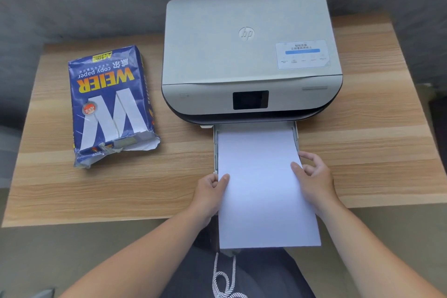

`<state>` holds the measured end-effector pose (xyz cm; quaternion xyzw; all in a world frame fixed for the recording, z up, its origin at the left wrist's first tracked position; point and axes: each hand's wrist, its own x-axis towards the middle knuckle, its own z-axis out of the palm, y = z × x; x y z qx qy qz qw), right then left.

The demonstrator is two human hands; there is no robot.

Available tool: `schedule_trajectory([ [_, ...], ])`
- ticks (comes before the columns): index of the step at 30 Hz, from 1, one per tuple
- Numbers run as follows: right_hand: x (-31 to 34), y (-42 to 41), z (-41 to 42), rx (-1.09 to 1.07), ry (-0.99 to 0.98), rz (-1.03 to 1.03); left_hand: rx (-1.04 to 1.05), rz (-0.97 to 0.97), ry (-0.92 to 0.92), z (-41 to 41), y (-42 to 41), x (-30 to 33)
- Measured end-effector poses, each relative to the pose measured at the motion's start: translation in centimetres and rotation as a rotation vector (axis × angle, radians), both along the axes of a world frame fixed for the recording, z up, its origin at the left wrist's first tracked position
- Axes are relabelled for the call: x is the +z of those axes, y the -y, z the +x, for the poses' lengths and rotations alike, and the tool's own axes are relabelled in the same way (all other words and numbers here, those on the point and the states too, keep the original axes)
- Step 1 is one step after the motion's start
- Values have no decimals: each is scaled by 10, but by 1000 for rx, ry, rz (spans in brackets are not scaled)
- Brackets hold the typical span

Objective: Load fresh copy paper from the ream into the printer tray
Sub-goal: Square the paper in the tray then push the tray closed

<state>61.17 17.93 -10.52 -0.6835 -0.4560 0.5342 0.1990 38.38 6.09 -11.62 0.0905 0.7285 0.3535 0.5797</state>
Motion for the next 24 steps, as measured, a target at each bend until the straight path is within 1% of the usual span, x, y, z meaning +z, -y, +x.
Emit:
schedule_trajectory([
  [6, -4, -10, -9, -23, -4, 17, 25, -44, -21, -8, -12, -9],
  [14, -6, -35, -26, -29, 54, 58, 42, -91, -45, -7, -9, -14],
  [19, -7, -50, -41, -63, 148, 149, 74, -125, -64, -7, -10, -13],
  [24, -11, -64, -52, -77, 219, 245, 36, -129, -97, -6, -8, -9],
])
